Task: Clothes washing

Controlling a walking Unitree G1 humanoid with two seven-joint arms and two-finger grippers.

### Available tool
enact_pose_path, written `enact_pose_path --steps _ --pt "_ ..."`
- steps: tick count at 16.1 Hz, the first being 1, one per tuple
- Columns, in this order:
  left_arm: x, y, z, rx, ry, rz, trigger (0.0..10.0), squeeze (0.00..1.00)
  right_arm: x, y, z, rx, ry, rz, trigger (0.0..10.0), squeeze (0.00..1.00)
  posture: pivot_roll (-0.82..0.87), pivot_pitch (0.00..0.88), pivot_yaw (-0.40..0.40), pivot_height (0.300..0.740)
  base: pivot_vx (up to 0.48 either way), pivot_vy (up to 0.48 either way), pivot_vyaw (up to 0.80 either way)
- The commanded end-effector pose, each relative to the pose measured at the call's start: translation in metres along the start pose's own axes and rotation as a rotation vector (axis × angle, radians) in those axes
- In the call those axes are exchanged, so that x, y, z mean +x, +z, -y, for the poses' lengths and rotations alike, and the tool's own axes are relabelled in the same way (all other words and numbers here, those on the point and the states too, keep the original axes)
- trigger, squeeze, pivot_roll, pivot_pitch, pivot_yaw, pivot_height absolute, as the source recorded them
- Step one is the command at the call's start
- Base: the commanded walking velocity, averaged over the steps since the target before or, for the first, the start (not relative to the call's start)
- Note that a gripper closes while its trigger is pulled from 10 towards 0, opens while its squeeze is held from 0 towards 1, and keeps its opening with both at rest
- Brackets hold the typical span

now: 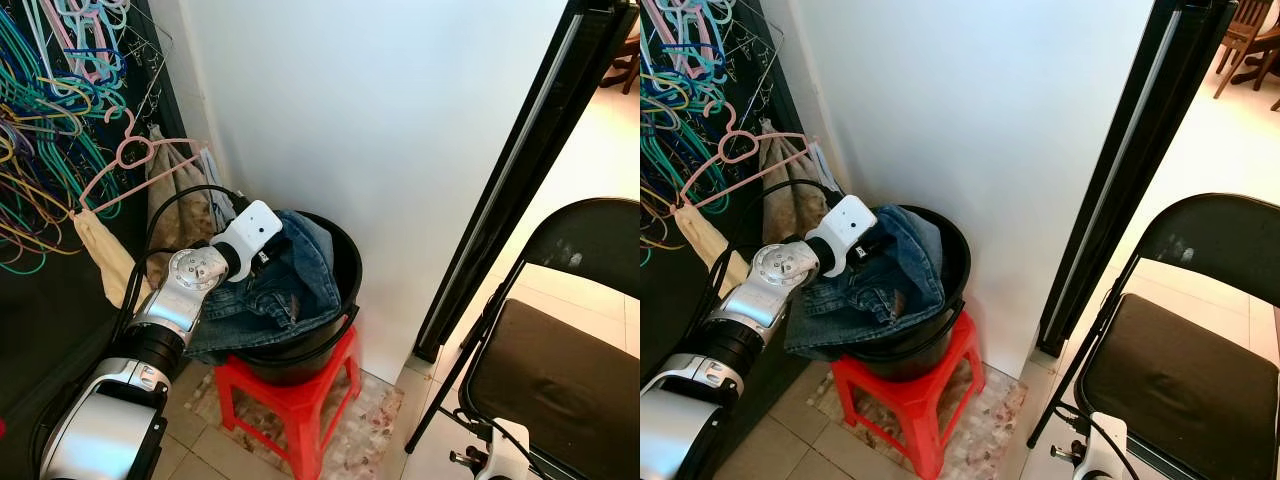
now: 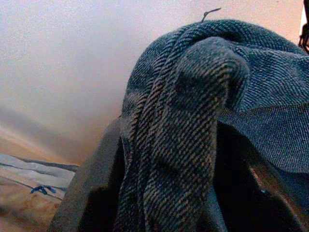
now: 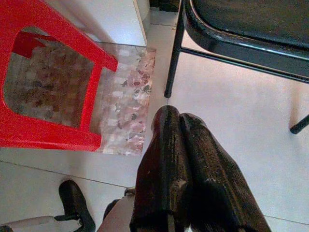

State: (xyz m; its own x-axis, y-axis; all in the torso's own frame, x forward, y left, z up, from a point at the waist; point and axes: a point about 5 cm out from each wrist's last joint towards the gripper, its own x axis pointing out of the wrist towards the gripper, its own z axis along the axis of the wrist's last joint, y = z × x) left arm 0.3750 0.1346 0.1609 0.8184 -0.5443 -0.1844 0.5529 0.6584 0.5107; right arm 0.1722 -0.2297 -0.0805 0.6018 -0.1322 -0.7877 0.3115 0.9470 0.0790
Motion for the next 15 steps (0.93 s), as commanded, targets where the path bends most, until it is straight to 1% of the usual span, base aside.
enact_pose_path --steps 1,6,9,12,15 --pt "0.0012 0.0007 -0.0012 -0.017 -0.003 0.002 0.0 0.00 -0.0002 -0.0015 0.0005 0.017 -0.003 -0.008 10.0 0.00 0.00 0.000 -0.011 0.740 0.000 0.000 0.00" --pt "0.0002 0.0000 -0.0033 -0.074 0.022 0.027 0.0 0.00 -0.0003 -0.0019 0.0005 0.017 -0.002 -0.009 10.0 0.00 0.00 0.000 -0.011 0.740 0.000 0.000 0.00" --pt "-0.0004 -0.0004 -0.0030 -0.071 0.014 0.031 0.0 0.00 -0.0003 -0.0021 0.0001 0.016 -0.001 -0.009 10.0 0.00 0.00 0.000 -0.011 0.740 0.000 0.000 0.00" --pt "-0.0007 -0.0011 -0.0041 -0.087 0.024 0.034 0.0 0.00 -0.0003 -0.0021 0.0001 0.017 -0.001 -0.009 10.0 0.00 0.00 0.000 -0.011 0.740 0.000 0.000 0.00" --pt "-0.0037 -0.0020 -0.0100 -0.120 0.050 0.050 0.0 0.00 -0.0002 -0.0021 -0.0001 0.018 -0.001 -0.010 10.0 0.00 0.00 0.000 -0.010 0.740 0.000 0.000 0.00"
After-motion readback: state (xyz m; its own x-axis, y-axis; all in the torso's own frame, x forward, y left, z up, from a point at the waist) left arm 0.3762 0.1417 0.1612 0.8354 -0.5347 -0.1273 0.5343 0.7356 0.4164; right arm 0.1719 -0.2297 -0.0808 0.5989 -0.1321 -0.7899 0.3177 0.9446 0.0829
